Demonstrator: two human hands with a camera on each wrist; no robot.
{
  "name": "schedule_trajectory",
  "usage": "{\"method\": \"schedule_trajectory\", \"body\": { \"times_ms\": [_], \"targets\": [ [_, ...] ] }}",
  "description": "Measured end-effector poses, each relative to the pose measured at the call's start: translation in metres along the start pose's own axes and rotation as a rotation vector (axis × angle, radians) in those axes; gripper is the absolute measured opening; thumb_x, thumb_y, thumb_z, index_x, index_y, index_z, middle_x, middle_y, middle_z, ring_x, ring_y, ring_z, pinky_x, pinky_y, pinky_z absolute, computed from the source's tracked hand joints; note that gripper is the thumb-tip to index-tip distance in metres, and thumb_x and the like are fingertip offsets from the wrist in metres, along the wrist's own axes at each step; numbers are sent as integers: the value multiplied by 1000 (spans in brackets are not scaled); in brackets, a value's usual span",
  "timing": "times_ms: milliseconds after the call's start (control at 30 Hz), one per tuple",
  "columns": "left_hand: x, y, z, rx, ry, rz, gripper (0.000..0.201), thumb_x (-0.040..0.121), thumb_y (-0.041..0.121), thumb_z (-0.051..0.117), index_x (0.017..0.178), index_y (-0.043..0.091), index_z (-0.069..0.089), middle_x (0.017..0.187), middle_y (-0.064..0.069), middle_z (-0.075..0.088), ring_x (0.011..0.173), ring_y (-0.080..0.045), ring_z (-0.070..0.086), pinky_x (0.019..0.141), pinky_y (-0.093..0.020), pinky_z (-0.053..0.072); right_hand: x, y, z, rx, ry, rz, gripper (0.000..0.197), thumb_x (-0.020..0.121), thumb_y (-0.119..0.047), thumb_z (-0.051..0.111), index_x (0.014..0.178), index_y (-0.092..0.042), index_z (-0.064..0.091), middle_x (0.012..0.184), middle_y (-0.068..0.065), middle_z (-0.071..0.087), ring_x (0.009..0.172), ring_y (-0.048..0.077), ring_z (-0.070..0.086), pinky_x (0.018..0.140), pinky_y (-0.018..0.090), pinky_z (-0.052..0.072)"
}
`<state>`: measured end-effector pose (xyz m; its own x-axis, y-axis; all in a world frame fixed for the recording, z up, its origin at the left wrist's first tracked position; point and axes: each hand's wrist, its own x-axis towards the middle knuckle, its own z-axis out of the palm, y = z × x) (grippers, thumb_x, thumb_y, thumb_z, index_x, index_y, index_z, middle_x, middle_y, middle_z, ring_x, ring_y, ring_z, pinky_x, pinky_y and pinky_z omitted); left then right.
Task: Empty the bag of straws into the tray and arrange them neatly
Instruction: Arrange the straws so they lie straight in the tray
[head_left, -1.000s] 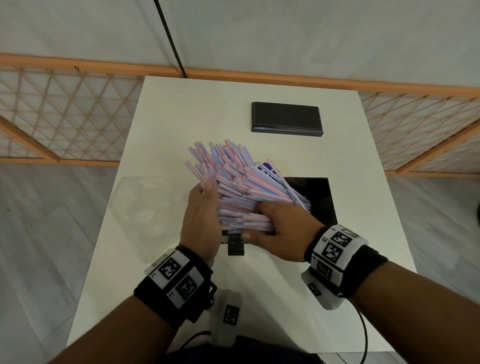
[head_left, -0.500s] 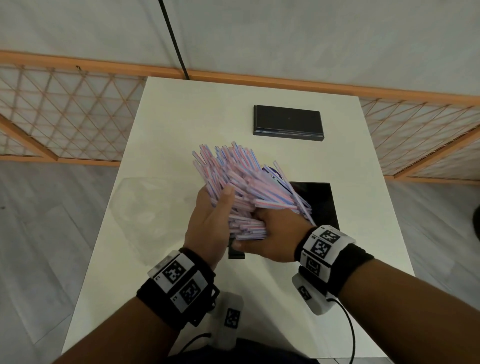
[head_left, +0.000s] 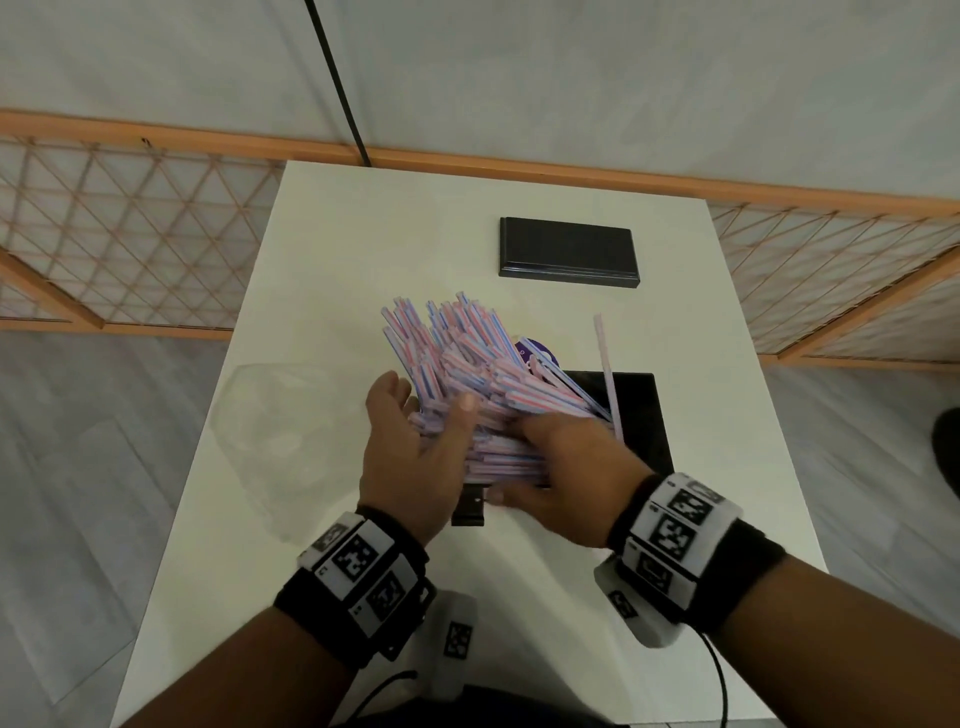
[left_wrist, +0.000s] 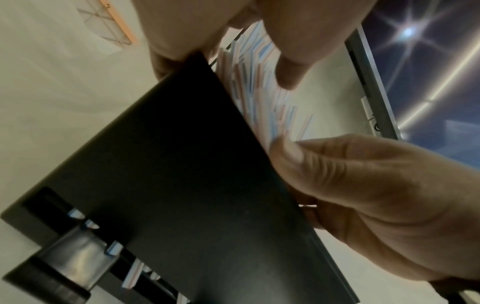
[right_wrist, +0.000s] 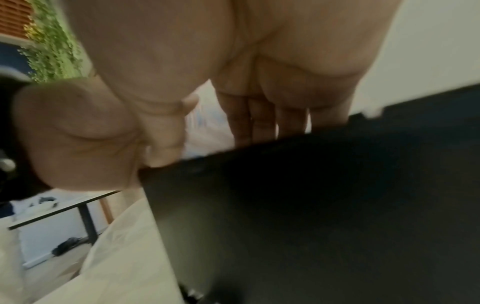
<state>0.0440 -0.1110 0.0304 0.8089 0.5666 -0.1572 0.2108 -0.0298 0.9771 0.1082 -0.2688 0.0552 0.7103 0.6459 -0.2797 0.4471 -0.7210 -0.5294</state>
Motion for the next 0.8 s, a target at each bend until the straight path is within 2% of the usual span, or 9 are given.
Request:
{"method": "schedule_trajectory", "body": {
  "times_ms": [100, 200, 300, 400, 467, 533, 600, 700, 800],
  "targets": [
    [1, 6, 2, -106, -8, -39, 98, 75, 73, 64, 141, 6, 37, 133, -4, 64, 121, -17, 64, 105, -51, 51, -17, 9, -19, -53, 114, 5, 34, 78, -47, 75, 102, -23, 72, 94, -3, 72, 90, 19, 65, 79, 26, 48],
    [1, 8, 2, -86, -47, -39, 75, 79, 66, 59, 131, 13, 46, 118, 3, 69, 108, -12, 69, 99, -49, 55, -24, 28, -36, -133, 223, 197, 31, 78, -47, 75, 77, -18, 65, 74, -1, 62, 72, 21, 59, 64, 29, 38],
    [2, 7, 4, -109, -49, -74, 63, 85, 56, 57, 131, 13, 47, 116, 1, 70, 102, -11, 71, 95, -46, 58, -17, 40, -44, -192, 108, 324, 32, 82, -51, 69, 85, -19, 66, 85, 0, 63, 78, 20, 56, 67, 28, 37],
    [3, 8, 4, -193, -23, -142, 60, 87, 56, 47, 129, 13, 50, 114, -6, 69, 103, -22, 70, 91, -45, 58, -7, 39, -36, -158, -11, 265, 33, 87, -48, 64, 76, -17, 59, 85, 1, 59, 79, 22, 56, 68, 30, 39],
    [3, 10, 0, -222, -8, -153, 58, 90, 55, 41, 124, 10, 55, 111, -10, 69, 99, -24, 70, 87, -43, 57, -5, 35, -32, -134, 13, 163, 28, 88, -43, 63, 73, -22, 53, 88, 1, 58, 81, 22, 55, 69, 29, 38],
    [5, 7, -5, -174, -1, -132, 50, 98, 51, 42, 117, 8, 59, 105, -10, 70, 93, -18, 70, 83, -40, 57, -5, 32, -30, -93, 73, 103, 18, 86, -37, 67, 82, -21, 59, 94, -1, 61, 83, 20, 56, 71, 27, 38],
    [7, 6, -8, -109, 33, -122, 40, 95, 47, 58, 112, 12, 62, 101, -1, 71, 91, -7, 71, 82, -34, 58, -4, 28, -29, -53, 99, 166, 23, 85, -31, 70, 102, -18, 61, 99, -2, 62, 86, 19, 57, 75, 27, 42],
    [9, 2, -12, 66, 71, -72, 43, 79, 46, 77, 109, 18, 64, 106, -1, 71, 100, -20, 68, 90, -45, 58, 0, 27, -24, 8, 120, 248, 36, 85, -22, 66, 117, -20, 50, 102, 2, 66, 90, 25, 63, 79, 33, 50],
    [12, -1, -14, 176, 101, -20, 22, 85, 33, 80, 95, 22, 63, 92, 3, 70, 85, -19, 66, 78, -38, 57, 3, 25, -22, -22, 119, 217, 26, 85, -18, 66, 110, -21, 63, 97, 0, 69, 91, 25, 64, 80, 31, 49]
  ]
}}
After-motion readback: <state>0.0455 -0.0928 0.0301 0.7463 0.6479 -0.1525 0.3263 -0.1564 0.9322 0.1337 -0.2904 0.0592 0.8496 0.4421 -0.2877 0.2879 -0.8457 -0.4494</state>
